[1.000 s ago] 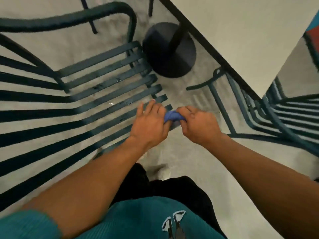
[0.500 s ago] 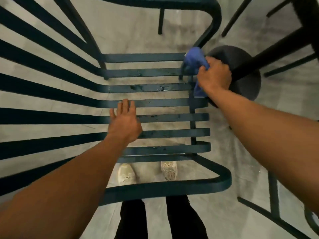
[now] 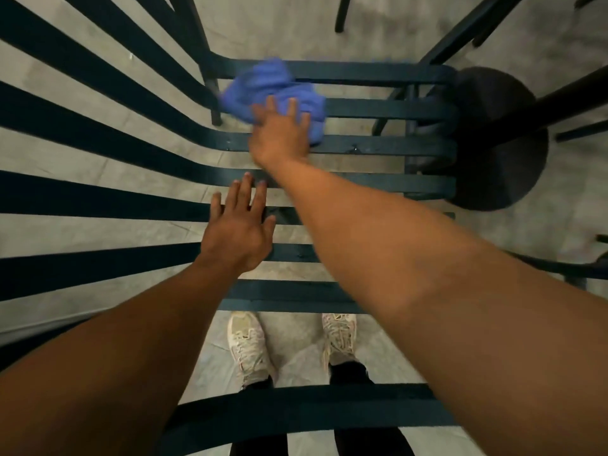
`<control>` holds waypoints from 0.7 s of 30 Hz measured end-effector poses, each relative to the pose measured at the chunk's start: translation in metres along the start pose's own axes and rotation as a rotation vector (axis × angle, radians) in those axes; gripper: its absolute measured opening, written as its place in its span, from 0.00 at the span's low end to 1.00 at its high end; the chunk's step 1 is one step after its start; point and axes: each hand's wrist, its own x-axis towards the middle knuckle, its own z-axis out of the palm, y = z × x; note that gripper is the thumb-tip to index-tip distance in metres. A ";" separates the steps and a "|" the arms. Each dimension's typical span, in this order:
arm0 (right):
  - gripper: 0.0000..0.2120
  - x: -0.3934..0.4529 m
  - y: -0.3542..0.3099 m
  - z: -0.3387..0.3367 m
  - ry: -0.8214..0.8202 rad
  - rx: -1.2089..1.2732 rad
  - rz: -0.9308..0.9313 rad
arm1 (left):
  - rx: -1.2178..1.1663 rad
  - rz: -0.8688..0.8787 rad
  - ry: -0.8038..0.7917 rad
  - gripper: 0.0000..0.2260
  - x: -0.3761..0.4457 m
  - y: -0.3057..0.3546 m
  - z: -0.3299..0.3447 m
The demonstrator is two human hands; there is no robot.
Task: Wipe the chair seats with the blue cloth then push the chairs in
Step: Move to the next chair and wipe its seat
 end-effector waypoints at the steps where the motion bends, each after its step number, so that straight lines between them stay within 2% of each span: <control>1: 0.22 0.000 -0.019 0.005 -0.057 -0.011 -0.067 | 0.026 0.009 -0.009 0.29 0.000 -0.002 -0.001; 3: 0.20 0.003 -0.040 0.011 -0.121 -0.024 -0.178 | 0.039 0.007 -0.022 0.31 0.001 -0.007 -0.001; 5: 0.19 0.005 -0.032 0.011 -0.135 -0.055 -0.255 | -0.017 -0.023 0.007 0.30 0.004 -0.009 0.001; 7: 0.20 -0.001 0.002 0.004 -0.114 -0.136 -0.338 | -0.080 -0.041 0.063 0.28 0.005 -0.007 0.004; 9: 0.23 -0.013 0.053 -0.006 -0.038 -0.194 -0.341 | -0.074 -0.038 0.092 0.28 0.004 -0.006 0.006; 14: 0.23 -0.065 0.190 -0.061 0.032 -0.170 -0.084 | -0.011 -0.011 0.096 0.28 0.002 -0.013 0.005; 16: 0.19 -0.090 0.229 -0.077 0.114 -0.142 0.078 | -0.003 0.004 0.095 0.28 0.002 -0.015 0.004; 18: 0.17 -0.099 0.235 -0.075 0.114 -0.259 0.273 | -0.004 0.008 0.091 0.27 0.002 -0.018 0.003; 19: 0.16 -0.102 0.230 -0.071 0.123 -0.219 0.346 | -0.011 0.014 0.093 0.27 0.002 -0.018 0.003; 21: 0.16 -0.100 0.202 -0.059 0.188 -0.131 0.366 | 0.009 0.018 0.100 0.27 -0.001 -0.019 0.003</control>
